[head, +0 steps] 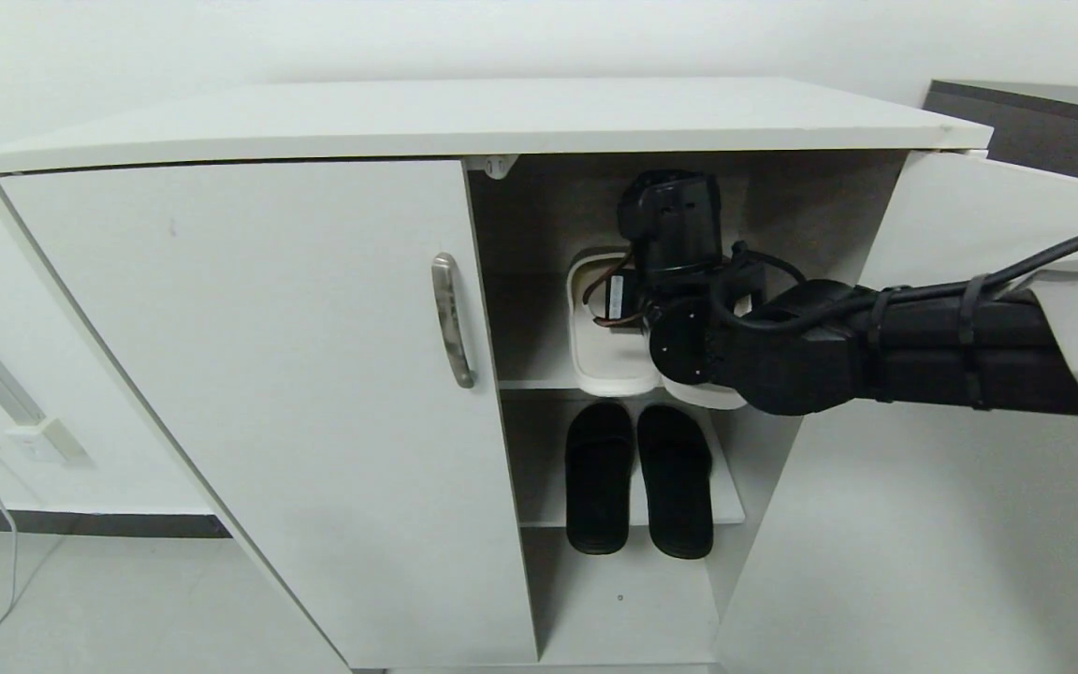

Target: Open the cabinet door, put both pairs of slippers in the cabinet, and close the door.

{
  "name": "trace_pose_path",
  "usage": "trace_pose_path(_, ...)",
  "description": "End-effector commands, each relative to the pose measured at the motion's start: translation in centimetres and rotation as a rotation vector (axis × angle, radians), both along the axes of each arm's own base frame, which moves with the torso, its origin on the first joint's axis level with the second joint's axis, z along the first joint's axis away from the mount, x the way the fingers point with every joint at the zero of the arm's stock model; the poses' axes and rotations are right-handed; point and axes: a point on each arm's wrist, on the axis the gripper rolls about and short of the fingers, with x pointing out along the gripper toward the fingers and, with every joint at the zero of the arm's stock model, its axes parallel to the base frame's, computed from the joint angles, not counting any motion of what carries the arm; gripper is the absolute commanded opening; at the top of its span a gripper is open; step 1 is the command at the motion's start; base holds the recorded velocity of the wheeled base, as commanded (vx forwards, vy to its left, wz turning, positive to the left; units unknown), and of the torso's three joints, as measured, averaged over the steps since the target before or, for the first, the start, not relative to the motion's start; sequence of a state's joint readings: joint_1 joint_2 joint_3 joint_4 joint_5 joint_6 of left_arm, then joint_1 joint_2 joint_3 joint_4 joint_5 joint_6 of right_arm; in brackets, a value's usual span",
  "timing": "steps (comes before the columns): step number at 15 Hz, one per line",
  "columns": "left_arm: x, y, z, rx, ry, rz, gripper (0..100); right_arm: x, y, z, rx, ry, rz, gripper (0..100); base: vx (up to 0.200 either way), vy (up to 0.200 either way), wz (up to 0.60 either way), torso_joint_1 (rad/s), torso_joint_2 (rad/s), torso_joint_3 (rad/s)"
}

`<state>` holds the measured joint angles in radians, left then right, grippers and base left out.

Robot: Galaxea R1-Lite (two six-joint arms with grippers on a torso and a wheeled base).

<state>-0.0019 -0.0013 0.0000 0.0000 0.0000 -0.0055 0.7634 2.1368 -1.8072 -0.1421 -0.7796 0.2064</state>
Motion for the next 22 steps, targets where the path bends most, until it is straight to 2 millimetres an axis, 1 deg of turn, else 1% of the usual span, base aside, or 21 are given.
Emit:
trace_pose_path(1, 0.0, 0.0, 0.0, -0.001, 0.003, 0.000, 0, 0.8, 0.4, -0.8, -0.006, 0.006, -0.004, 0, 0.000, 0.000, 0.00, 0.000, 0.00, 0.000)
trace_pose_path(7, 0.0, 0.0, 0.0, -0.001, 0.001, 0.002, 0, 1.8, 0.1, -1.6, -0.010, 0.020, 0.009, 0, 0.000, 0.000, 0.00, 0.000, 0.00, 0.000)
trace_pose_path(11, 0.0, 0.0, 0.0, -0.001, 0.001, 0.002, 0, 1.9, 0.2, -2.0, -0.013, 0.027, 0.007, 0, 0.000, 0.000, 0.00, 0.000, 0.00, 0.000)
trace_pose_path(12, 0.0, 0.0, 0.0, -0.002, 0.001, 0.002, 0, 1.9, 0.2, -2.1, -0.016, 0.029, 0.006, 100, 0.000, 0.000, 0.00, 0.000, 0.00, 0.000)
trace_pose_path(14, 0.0, 0.0, 0.0, -0.002, 0.001, 0.002, 0, 1.7, 0.1, -2.0, -0.014, 0.029, 0.007, 100, 0.000, 0.000, 0.00, 0.000, 0.00, 0.000)
trace_pose_path(15, 0.0, 0.0, 0.0, -0.002, 0.001, 0.002, 0, 1.2, 0.0, -1.5, -0.014, 0.027, 0.007, 100, 0.000, 0.000, 0.00, 0.000, 0.00, 0.000)
trace_pose_path(17, 0.0, 0.0, 0.0, -0.002, 0.001, 0.002, 0, -0.8, -0.5, -0.8, -0.019, 0.033, 0.029, 100, 0.000, 0.000, 0.00, 0.000, 0.00, 0.000)
trace_pose_path(19, 0.0, 0.0, 0.0, -0.002, 0.001, 0.002, 0, -3.7, -1.2, 0.5, -0.018, 0.035, 0.063, 100, 0.000, 0.000, 0.00, 0.000, 0.00, 0.000)
trace_pose_path(22, 0.0, 0.0, 0.0, -0.002, 0.001, 0.002, 0, -8.6, -2.1, 2.1, -0.002, 0.016, 0.142, 100, 0.000, 0.000, 0.00, 0.000, 0.00, 0.000)
